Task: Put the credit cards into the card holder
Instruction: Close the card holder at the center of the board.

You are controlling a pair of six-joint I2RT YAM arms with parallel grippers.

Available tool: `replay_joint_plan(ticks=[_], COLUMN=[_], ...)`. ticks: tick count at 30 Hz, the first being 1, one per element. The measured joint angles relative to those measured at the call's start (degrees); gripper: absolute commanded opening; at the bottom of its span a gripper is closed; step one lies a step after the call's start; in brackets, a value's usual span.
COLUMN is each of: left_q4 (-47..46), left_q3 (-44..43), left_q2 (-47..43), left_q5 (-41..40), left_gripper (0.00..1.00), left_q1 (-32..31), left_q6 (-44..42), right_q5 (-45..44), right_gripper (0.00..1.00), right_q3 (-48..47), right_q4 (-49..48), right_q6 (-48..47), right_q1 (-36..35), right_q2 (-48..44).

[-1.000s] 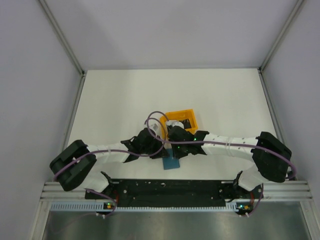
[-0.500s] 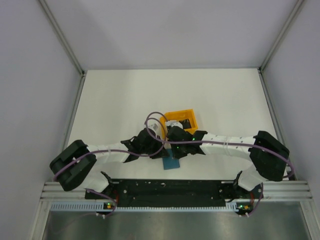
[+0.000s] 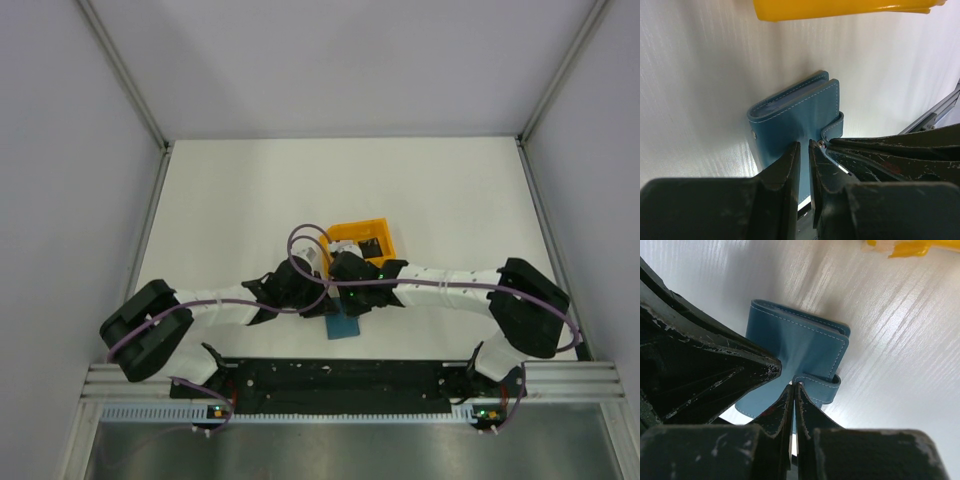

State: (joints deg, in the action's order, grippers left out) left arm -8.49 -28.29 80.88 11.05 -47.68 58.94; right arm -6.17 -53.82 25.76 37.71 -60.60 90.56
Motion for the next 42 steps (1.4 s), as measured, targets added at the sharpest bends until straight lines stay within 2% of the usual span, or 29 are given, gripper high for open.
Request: replay_joint_plan(ticks=[28,36,42], left_q4=[0.07,0.17,-0.42], left_q3=[0.00,0.07,0.66], left_q2=[0.02,0.02,-0.09], left_q5=[-0.15,-0.24,-0.46], left_gripper=[0.17,0.17,0.17], left_q1=[0.00,0.00,0.07], left_q6=[0.96,1.66,3.02], right_q5=[-1.92,-5.03,-9.03], right_gripper=[0.00,0.00,0.00], right_q3=[-0.55,4.15,5.09], right_q4=[-0.02,-8.50,-9.75], right_q6=[2.51,7.45,9.75], right_q1=[-1.14,-1.95,-4.15], right_q2=[1.20,0.57,0.15])
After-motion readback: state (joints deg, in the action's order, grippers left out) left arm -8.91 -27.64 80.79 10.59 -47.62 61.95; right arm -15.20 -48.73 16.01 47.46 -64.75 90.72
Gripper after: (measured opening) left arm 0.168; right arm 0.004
